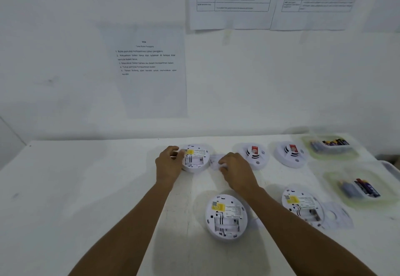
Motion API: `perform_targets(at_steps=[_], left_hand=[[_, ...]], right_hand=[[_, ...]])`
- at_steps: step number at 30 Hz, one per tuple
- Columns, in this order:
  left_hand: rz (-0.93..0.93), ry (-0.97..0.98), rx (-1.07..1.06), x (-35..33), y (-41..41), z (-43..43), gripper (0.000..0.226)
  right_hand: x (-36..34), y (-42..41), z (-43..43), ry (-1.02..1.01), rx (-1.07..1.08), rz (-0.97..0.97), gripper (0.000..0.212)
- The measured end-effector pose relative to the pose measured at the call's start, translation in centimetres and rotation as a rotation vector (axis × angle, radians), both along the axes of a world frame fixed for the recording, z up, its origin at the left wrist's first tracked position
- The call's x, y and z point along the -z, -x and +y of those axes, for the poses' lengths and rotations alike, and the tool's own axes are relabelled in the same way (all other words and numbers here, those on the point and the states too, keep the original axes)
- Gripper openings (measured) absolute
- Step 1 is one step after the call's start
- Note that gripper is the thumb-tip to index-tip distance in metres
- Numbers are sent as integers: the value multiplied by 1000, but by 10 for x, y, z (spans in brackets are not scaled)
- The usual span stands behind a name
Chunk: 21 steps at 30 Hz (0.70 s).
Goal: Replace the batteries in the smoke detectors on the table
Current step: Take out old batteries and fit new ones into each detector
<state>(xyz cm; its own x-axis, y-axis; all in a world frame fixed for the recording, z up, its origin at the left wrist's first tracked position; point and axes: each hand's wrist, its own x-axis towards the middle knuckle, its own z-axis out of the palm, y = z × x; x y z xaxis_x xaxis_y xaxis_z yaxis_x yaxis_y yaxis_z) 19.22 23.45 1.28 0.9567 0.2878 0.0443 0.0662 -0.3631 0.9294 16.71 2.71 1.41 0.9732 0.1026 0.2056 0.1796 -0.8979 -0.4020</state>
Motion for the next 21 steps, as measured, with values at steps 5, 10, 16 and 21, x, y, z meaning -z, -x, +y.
perform_targets(at_steps=[5, 10, 16, 21], left_hand=[[-161, -172, -16, -11, 1, -9, 32], [-341, -217, 157, -32, 3, -56, 32], [-220, -331, 486, -22, -8, -128, 50], [11, -408, 586, -8, -19, -182, 76]], right_hand=[[-19, 2, -21, -33, 22, -64, 24], [-41, -1, -74, -90, 117, -119, 23], [-39, 4, -128, -96, 159, 19, 31], [-32, 7, -156, -97, 106, 91, 36]])
